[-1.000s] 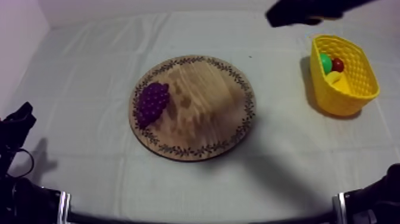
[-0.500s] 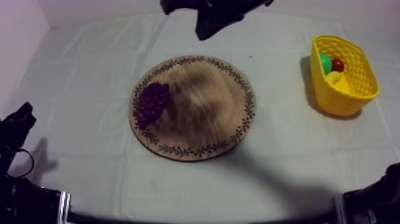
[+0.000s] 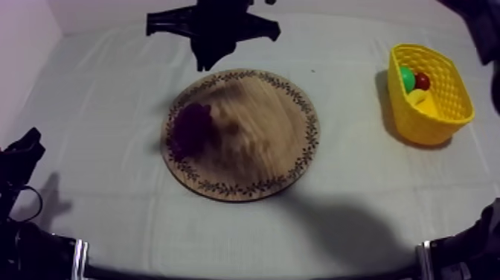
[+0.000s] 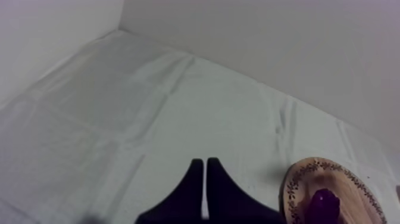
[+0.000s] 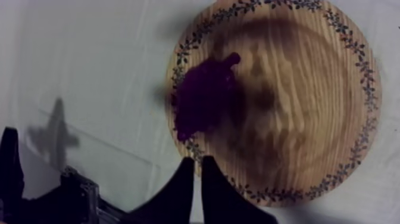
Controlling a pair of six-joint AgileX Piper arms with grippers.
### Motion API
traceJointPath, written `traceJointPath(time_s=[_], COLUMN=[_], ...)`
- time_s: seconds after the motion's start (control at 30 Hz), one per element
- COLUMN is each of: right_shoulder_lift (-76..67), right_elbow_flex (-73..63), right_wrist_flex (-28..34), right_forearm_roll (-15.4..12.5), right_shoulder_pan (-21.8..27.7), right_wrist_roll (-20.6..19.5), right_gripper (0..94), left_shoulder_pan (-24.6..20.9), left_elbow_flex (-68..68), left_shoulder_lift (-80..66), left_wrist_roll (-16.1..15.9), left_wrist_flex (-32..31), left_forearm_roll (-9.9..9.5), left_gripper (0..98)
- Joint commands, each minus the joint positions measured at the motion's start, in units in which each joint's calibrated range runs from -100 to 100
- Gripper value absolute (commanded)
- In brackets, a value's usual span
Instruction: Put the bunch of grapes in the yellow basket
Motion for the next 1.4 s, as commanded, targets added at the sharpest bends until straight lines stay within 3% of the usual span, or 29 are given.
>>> traceJointPath(time_s=[0.0,0.23,0.5,0.93,1.37], right_shoulder_lift=[0.8,1.32,1.94,12.48,24.57], right_elbow_flex=[-0.62,-0.22,-0.74,-3.03,-14.64], right_wrist_flex=[0.23,0.65,0.7,0.46,0.36], right_forearm_roll=[-0.09,-0.24,-1.38,-3.35,-4.14], right_shoulder_pan=[0.14,0.41,0.55,-0.77,-1.52], right_wrist_roll=[-0.69,-1.78,-2.54,-4.65,-5.81], right_gripper=[13.1,39.1,56.1,61.5,62.0], left_shoulder_pan=[0.02,0.02,0.02,0.02,0.02], left_elbow_flex=[-0.04,-0.04,-0.04,-0.04,-0.04], left_shoulder_lift=[0.02,0.02,0.02,0.02,0.02], left_wrist_roll=[0.0,0.0,0.0,0.0,0.0], left_wrist_flex=[-0.01,-0.01,-0.01,-0.01,-0.01], left_forearm_roll=[0.01,0.01,0.01,0.01,0.01], left_gripper=[0.0,0.0,0.0,0.0,0.0])
